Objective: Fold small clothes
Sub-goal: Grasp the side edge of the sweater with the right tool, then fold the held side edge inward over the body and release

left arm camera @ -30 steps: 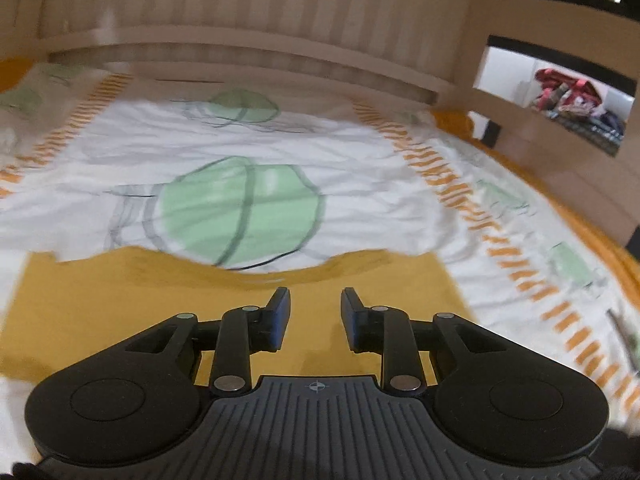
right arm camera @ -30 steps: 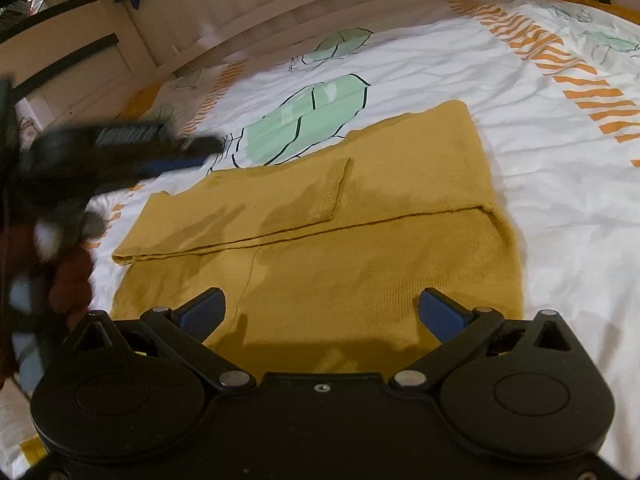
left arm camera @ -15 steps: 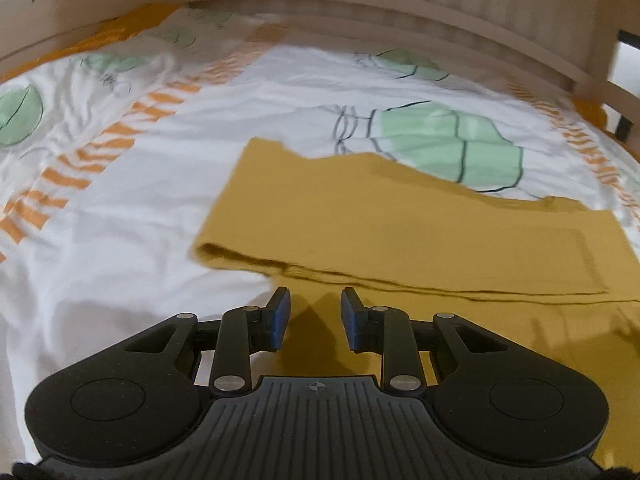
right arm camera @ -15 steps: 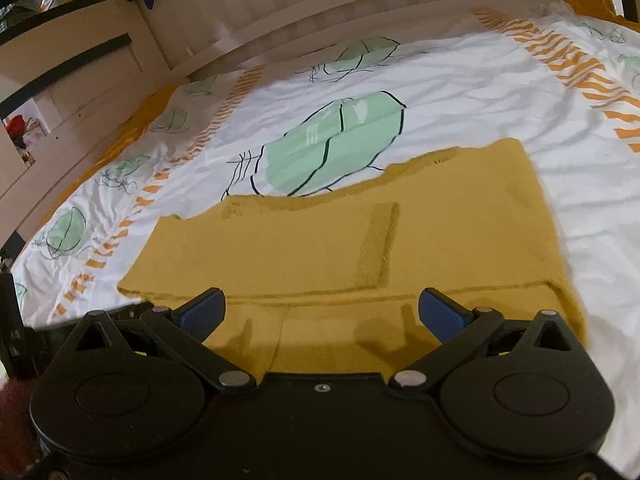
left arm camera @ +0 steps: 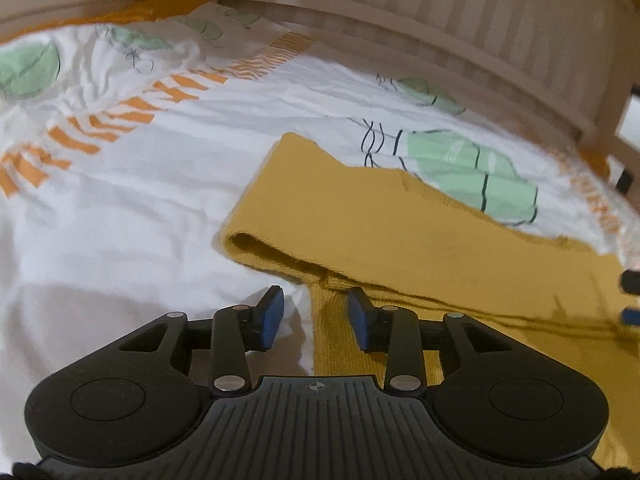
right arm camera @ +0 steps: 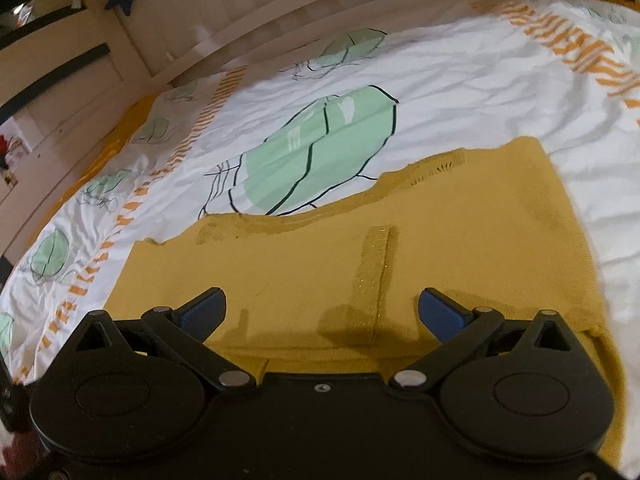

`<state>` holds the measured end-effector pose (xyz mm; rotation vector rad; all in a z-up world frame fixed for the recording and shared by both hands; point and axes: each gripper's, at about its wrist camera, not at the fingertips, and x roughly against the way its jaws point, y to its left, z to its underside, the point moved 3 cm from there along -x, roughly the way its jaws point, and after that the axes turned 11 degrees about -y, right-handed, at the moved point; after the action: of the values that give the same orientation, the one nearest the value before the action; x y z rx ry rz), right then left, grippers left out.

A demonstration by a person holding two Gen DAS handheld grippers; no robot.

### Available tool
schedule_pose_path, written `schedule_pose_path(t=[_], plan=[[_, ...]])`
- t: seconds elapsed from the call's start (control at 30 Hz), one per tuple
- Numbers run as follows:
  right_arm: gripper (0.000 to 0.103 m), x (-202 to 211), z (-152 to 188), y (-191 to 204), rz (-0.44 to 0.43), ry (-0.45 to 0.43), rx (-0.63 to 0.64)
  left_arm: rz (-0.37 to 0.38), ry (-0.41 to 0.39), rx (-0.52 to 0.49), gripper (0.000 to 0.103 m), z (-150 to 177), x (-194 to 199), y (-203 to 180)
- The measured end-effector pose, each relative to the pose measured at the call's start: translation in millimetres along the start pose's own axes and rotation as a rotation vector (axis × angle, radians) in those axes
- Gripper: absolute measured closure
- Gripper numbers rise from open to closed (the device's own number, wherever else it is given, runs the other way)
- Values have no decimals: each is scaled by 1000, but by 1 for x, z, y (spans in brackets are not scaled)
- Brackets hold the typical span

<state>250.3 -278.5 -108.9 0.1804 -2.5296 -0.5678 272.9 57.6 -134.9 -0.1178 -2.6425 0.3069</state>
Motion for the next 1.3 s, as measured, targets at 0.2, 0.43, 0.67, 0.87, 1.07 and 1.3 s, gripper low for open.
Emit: schedule_pose_path(t=[0.2,0.43,0.67,0.87,1.07,1.3], plan=[[32,-13,1,-5,9,6,-44,-21,-8,-46,67,2,-1,-8],[82,-17,-2,-2,32,39,-36,-41,-12,-90,67,4,-3,-12],[86,25,-41,39,-71,-80,82,-48,-12,-106,66,4,-4,-14],[93,63,-78,14,16,-193,105,-48,-13,-108,66,4,-4,-14],[83,41,-56,-38,60,-89,-51,-49,-13,-109,66,5,-4,-14],[66,8,-14,-27,10,17,-41,-49,-13,-109,66,5,-4,-14]])
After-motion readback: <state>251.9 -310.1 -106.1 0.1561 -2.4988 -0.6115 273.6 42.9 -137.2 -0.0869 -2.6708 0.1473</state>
